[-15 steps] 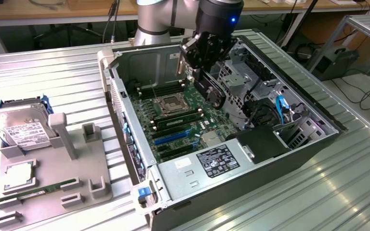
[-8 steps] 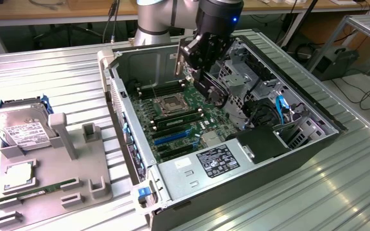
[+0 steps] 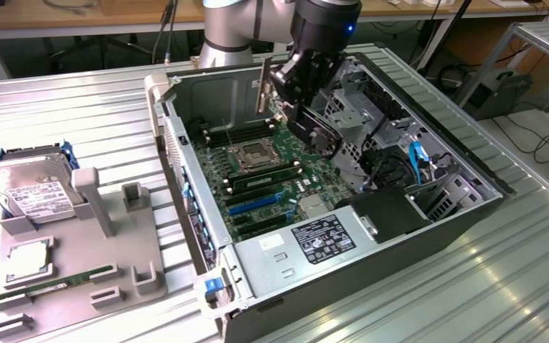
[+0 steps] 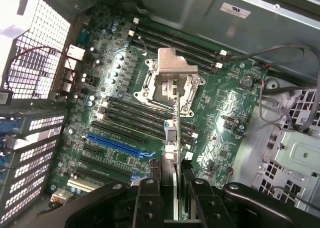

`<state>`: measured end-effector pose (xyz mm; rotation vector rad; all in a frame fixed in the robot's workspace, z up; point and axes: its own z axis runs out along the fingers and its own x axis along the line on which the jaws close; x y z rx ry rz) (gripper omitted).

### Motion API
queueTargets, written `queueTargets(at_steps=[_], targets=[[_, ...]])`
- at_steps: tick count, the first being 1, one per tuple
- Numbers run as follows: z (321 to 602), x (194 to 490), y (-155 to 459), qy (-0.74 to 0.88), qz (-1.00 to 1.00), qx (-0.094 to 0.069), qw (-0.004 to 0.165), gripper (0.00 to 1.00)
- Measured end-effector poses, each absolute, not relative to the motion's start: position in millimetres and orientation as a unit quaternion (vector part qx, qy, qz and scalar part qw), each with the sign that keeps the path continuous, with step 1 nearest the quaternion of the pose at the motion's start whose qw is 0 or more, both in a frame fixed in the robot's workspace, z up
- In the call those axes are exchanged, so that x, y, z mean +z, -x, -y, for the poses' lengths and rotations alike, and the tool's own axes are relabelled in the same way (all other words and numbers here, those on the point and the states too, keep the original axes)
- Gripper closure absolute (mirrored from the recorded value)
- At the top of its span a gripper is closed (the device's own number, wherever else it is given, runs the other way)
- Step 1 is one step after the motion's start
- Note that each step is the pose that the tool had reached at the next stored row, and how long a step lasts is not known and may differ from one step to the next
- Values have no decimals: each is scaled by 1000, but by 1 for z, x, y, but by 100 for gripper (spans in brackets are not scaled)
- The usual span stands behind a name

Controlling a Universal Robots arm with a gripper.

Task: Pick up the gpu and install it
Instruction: 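Insert the gpu into the slot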

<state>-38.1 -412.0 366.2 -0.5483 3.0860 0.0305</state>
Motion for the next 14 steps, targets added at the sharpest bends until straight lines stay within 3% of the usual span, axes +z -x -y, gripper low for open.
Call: queueTargets(at_steps=[14], targets=[[412, 366, 38, 256, -967, 10, 3, 73]])
